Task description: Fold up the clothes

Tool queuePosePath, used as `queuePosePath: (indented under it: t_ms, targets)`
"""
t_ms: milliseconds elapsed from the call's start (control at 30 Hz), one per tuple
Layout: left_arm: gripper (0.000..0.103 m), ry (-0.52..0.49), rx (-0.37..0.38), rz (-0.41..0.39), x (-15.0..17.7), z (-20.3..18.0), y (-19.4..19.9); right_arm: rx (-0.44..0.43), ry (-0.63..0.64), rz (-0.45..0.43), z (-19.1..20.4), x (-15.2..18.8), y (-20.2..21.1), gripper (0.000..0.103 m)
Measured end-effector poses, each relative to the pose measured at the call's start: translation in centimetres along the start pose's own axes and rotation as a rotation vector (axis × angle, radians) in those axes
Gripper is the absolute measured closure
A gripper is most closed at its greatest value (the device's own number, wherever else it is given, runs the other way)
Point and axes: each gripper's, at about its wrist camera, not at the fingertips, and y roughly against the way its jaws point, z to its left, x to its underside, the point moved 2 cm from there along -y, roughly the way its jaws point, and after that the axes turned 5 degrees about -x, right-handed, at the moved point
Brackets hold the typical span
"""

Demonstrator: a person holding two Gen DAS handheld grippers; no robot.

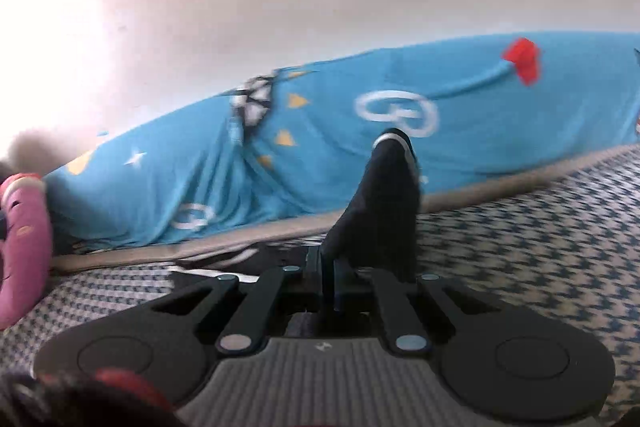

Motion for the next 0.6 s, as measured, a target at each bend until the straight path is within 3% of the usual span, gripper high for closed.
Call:
queuePosePath:
  t_ms: [167,267,400,600]
  targets:
    - [0.0,0.032,-0.022,0.008,0.2,2.3,0.2,-0.114,0.096,0.009,5.8,1.0,-1.7,0.095]
    - [0.0,0.05,-0.024,0.018,0.0,3.6,0.2,-0.173,0.146,0.069,8.6,3.1,-3.9,0.095]
    - [0.0,0.06,-0.043,0.028,-0.1,4.8,0.1,-0.184,0.227,0.137,10.6,5.9,-6.5,0.095]
    - [0.0,0.064,-0.033,0.031,0.0,5.2,0.3,-0.189,0.243,0.131,11.0,6.2,-6.9,0.095]
